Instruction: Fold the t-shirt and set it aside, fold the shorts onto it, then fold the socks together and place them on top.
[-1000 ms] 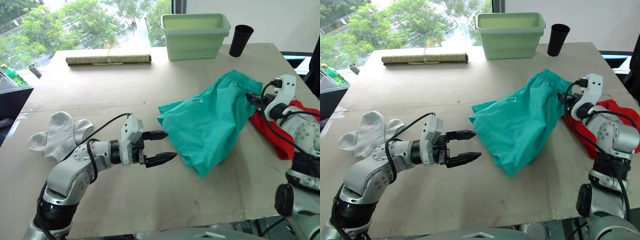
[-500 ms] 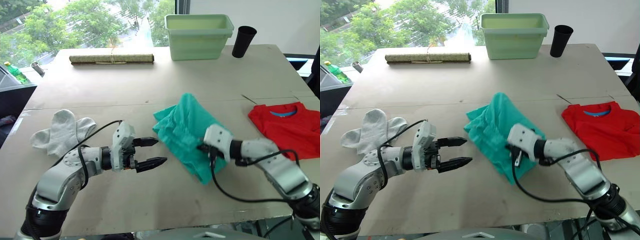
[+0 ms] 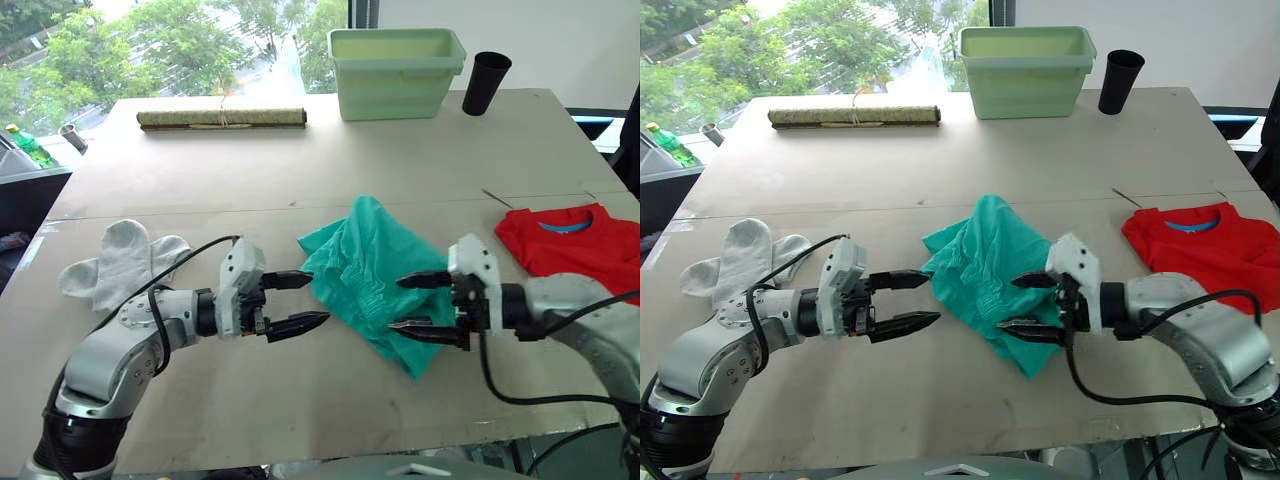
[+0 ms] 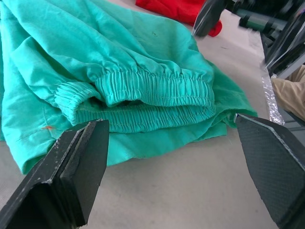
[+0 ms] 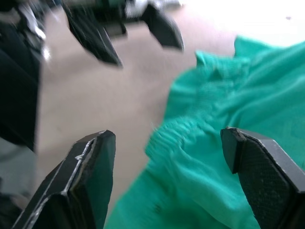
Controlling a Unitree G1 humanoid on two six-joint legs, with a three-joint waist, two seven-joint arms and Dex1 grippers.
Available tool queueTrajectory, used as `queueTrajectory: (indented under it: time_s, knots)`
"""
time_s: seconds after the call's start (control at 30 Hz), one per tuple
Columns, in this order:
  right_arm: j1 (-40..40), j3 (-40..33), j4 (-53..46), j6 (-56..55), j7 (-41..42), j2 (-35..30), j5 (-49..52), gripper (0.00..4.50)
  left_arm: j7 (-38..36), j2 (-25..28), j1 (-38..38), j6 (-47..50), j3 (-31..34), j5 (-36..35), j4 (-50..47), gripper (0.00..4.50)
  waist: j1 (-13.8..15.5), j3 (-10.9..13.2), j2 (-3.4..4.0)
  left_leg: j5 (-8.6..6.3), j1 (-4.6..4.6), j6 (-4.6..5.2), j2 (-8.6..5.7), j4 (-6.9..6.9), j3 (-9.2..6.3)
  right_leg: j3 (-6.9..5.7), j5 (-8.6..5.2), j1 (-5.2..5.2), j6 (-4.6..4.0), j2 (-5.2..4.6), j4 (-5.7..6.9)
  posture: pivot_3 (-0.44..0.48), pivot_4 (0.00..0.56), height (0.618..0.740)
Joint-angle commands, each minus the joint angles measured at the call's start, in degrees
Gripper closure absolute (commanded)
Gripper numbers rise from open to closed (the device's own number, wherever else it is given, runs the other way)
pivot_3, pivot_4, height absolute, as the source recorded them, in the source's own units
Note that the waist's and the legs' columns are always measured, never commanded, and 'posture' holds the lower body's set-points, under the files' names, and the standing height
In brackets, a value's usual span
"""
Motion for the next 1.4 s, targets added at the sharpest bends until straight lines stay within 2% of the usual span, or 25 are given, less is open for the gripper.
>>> queueTrajectory:
  time_s: [0.03,0.17,0.3,0.4,0.5,0.57,0.67,0.8,0.83,0.87,0.9,0.93,1.03,1.17,1.27,1.4]
  knots:
    - [-9.2,-4.4,7.0,3.2,-5.9,2.6,3.0,0.04,0.4,-0.8,-0.5,-1.4,1.6,-1.2,-1.7,0.00,-0.3,0.0,0.01,-0.07,0.02,0.11,0.00,0.00,0.01,0.01,0.01,0.00,0.00,0.00,0.00,0.000,0.150,0.727]
    - [-20.1,5.3,22.8,3.7,-10.9,2.5,-9.7,0.04,3.3,-2.2,1.9,-1.6,3.7,-1.4,-4.5,0.00,-0.2,0.0,0.00,0.05,0.03,-0.08,0.00,0.00,0.05,-0.02,0.01,-0.04,-0.01,-0.01,0.03,0.000,0.150,0.727]
    - [-25.8,14.4,34.1,3.1,-4.9,3.6,-14.5,0.04,6.4,-4.2,4.7,-1.3,4.7,-2.1,-7.8,0.00,-0.1,0.0,-0.04,0.07,-0.05,-0.07,-0.03,-0.05,0.06,-0.04,0.18,-0.01,-0.18,0.00,0.02,0.000,0.150,0.727]
    - [-27.3,21.6,39.9,0.2,2.6,5.0,-17.4,0.04,7.6,-4.8,7.9,-2.0,4.7,-1.7,-10.2,0.00,-0.2,0.0,-0.03,0.21,-0.05,0.19,-0.03,-0.07,0.10,-0.02,0.27,0.00,-0.06,0.02,-0.02,0.000,0.150,0.727]
    - [-27.1,25.9,42.8,-2.6,10.0,5.2,-19.0,0.04,8.8,-5.2,9.7,-2.2,4.7,-2.1,-12.0,0.00,-0.2,0.0,-0.03,0.20,-0.01,0.20,-0.04,-0.08,0.10,-0.02,0.27,0.02,-0.04,0.04,-0.04,0.000,0.150,0.727]
    - [-26.9,28.6,44.1,-5.3,12.2,5.5,-21.9,0.04,9.2,-5.2,10.4,-2.4,4.6,-2.1,-12.7,0.00,-0.2,-0.1,-0.08,0.18,0.03,0.18,-0.03,-0.08,0.07,-0.03,0.12,0.06,0.19,0.05,-0.04,0.000,0.150,0.727]
    - [-26.4,29.1,44.3,-7.9,11.9,6.1,-25.2,0.87,9.5,-5.3,10.5,-2.5,4.1,-2.0,-13.1,0.00,-0.2,-0.1,-0.08,0.05,0.12,-0.07,-0.02,-0.06,0.05,-0.04,0.05,0.07,0.08,0.03,0.01,0.000,0.150,0.727]
    - [-23.1,27.1,39.3,-10.9,10.0,5.2,-27.9,2.71,8.5,-5.1,9.8,-3.3,3.3,-1.5,-11.8,0.00,0.0,-0.1,-0.09,0.09,0.13,-0.13,-0.01,-0.05,0.02,-0.04,0.00,0.06,-0.01,0.02,0.06,0.000,0.150,0.727]
    - [-21.3,26.8,37.2,-13.6,9.6,4.3,-29.3,3.32,8.1,-5.1,9.3,-3.5,2.9,-1.3,-11.2,0.00,0.0,-0.1,-0.09,0.10,0.11,-0.14,-0.01,-0.05,0.02,-0.04,0.01,0.06,0.00,0.02,0.06,0.000,0.150,0.727]
    - [-20.0,26.5,35.7,-15.6,9.5,3.7,-30.3,3.64,7.9,-5.1,8.9,-3.7,2.6,-1.3,-10.8,0.00,0.1,-0.1,-0.08,0.09,0.09,-0.14,-0.01,-0.05,0.02,-0.04,0.03,0.07,0.04,0.02,0.06,0.000,0.150,0.727]
    - [-17.6,25.9,33.0,-18.4,8.6,2.2,-31.8,4.19,7.3,-5.2,7.8,-4.1,1.7,-0.9,-9.9,0.00,0.2,-0.1,-0.07,0.09,0.04,-0.13,-0.02,-0.06,0.01,-0.04,0.12,0.06,0.18,0.02,0.06,0.000,0.150,0.727]
    - [-14.8,24.2,29.5,-21.4,8.0,0.8,-32.6,4.47,7.0,-5.7,6.3,-4.3,0.7,-0.7,-9.1,0.00,0.2,-0.1,-0.08,0.09,0.03,-0.13,-0.02,-0.06,0.02,-0.05,0.12,0.06,0.19,0.02,0.04,0.000,0.150,0.727]
    - [-8.6,14.0,18.2,-16.4,2.8,0.1,-28.1,4.47,5.8,-6.4,2.7,-4.2,-1.7,-1.2,-7.9,0.00,0.9,-0.1,-0.08,0.09,0.00,-0.13,-0.04,-0.05,0.02,-0.08,0.12,0.07,0.20,0.02,-0.01,0.000,0.150,0.727]
    - [1.9,-6.8,0.0,-5.0,-4.2,0.9,-18.2,4.47,3.3,-7.0,-2.1,-5.0,-3.8,-2.0,-6.6,0.00,0.9,0.0,0.01,0.11,0.00,-0.18,-0.02,-0.05,-0.05,-0.13,0.14,0.06,0.21,0.00,0.01,0.000,0.150,0.727]
    - [9.2,-14.5,-9.0,-1.3,-7.6,-0.1,-17.2,4.47,1.5,-7.4,-4.8,-4.0,-4.9,-4.1,-7.0,0.00,1.7,0.0,-0.04,0.10,-0.02,-0.18,-0.02,-0.06,-0.24,-0.26,0.04,0.05,0.07,0.00,0.01,0.000,0.150,0.727]
    - [14.1,-24.4,-18.2,4.1,-11.3,-1.4,-15.1,4.47,-2.2,-6.6,-6.4,-3.1,-7.0,-5.5,-7.3,0.00,1.2,0.0,0.03,0.09,-0.03,-0.16,-0.02,-0.07,-0.19,-0.23,-0.01,0.09,0.00,0.00,-0.04,0.000,0.150,0.727]
